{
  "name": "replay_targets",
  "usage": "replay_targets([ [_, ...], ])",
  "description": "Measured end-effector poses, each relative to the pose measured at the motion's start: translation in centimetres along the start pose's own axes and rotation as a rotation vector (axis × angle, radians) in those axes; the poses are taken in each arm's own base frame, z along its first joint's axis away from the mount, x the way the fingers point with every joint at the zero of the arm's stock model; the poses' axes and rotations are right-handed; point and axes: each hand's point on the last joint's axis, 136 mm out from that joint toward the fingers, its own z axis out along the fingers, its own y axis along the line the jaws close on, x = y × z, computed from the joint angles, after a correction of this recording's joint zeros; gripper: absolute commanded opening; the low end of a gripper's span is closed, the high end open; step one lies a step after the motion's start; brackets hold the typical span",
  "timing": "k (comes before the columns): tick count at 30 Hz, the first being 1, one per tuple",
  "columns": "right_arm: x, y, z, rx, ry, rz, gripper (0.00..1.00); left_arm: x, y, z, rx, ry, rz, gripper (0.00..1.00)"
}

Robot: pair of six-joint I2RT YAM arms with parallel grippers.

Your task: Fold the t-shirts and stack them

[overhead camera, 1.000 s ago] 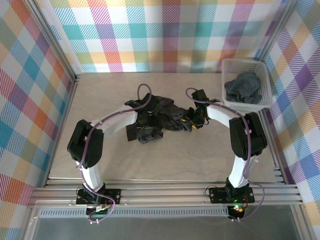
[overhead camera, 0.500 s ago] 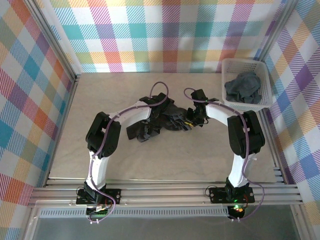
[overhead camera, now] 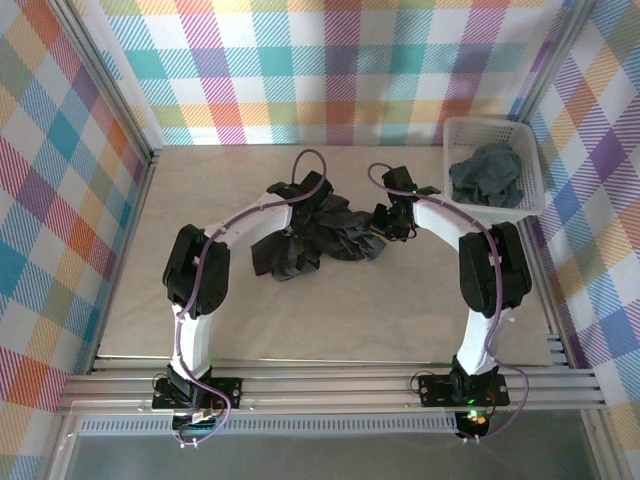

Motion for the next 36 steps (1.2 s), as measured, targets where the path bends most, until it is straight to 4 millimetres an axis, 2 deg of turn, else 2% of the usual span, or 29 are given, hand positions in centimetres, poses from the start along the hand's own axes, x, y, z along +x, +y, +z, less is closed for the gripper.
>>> replay_targets([
  [2, 0.1, -0.1, -0.1, 0.003, 0.003, -0.003, 0.00, -0.4, 0.0, 0.0, 0.010, 0.002, -0.005, 0.27],
  [4, 0.2, -0.1, -0.3, 0.006, 0.006, -0.006, 0.00, -1.1, -0.1, 0.2, 0.016, -0.003, -0.010, 0.13],
  [5, 0.2, -0.1, -0.4, 0.006, 0.005, -0.008, 0.00, -1.4, -0.1, 0.2, 0.017, -0.007, -0.011, 0.02],
  [11, -0.2, 0.1, -2.0, 0.002, -0.030, -0.017, 0.00, -2.6, 0.8, -0.4, -0.007, -0.033, -0.046, 0.00],
  [14, -0.9, 0.7, -3.5, 0.001, -0.061, -0.029, 0.00, -4.0, 2.1, -1.5, -0.025, -0.065, -0.101, 0.00],
  [17, -2.8, 2.0, -5.8, -0.003, -0.118, -0.065, 0.00, -6.4, 4.4, -3.8, -0.035, -0.124, -0.175, 0.00],
  [19, -5.1, 3.8, -8.3, -0.027, -0.197, -0.103, 0.00, -8.8, 6.5, -6.2, -0.032, -0.198, -0.236, 0.00],
  [23, -9.0, 7.5, -14.6, -0.090, -0.370, -0.176, 0.00, -13.3, 10.3, -12.7, 0.013, -0.369, -0.337, 0.00],
  [25, -10.1, 8.7, -17.3, -0.116, -0.434, -0.199, 0.00, -14.7, 11.4, -15.5, 0.056, -0.431, -0.362, 0.00],
  [27, -10.6, 9.3, -19.3, -0.130, -0.481, -0.213, 0.00, -15.2, 12.0, -17.5, 0.084, -0.470, -0.378, 0.00],
  [29, -10.6, 9.2, -20.5, -0.130, -0.503, -0.222, 0.00, -14.8, 12.5, -18.5, 0.086, -0.479, -0.383, 0.00],
  [34, -10.8, 8.5, -22.5, -0.126, -0.543, -0.218, 0.00, -12.4, 14.1, -19.2, 0.062, -0.461, -0.418, 0.00],
  [36, -11.0, 8.2, -23.4, -0.122, -0.565, -0.230, 0.00, -12.5, 15.4, -20.2, 0.059, -0.486, -0.451, 0.00],
])
